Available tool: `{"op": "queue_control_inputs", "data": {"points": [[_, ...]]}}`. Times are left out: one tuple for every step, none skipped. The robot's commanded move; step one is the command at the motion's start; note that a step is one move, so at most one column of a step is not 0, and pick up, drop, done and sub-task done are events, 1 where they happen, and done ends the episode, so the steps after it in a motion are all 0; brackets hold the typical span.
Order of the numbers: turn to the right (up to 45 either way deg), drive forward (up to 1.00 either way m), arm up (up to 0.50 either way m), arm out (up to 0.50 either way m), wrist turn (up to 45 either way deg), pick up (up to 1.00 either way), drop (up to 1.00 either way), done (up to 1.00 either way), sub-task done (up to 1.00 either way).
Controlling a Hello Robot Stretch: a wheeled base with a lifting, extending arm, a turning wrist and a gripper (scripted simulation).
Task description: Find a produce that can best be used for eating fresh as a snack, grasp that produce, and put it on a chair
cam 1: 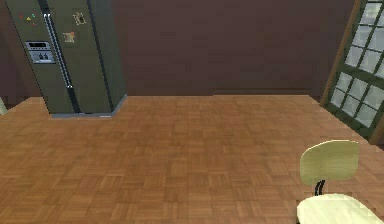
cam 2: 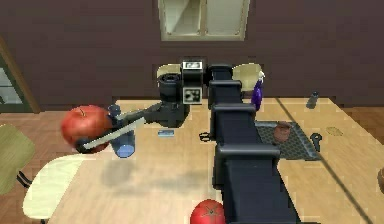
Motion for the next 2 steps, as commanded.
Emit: {"op": "queue_control_inputs", "data": {"points": [[0.0, 0.0, 0.0, 0.0, -45.0, 0.0, 0.0, 0.0, 0.0], [0.0, 0.0, 0.0, 0.0, -12.0, 0.0, 0.0, 0.0, 0.0]]}}
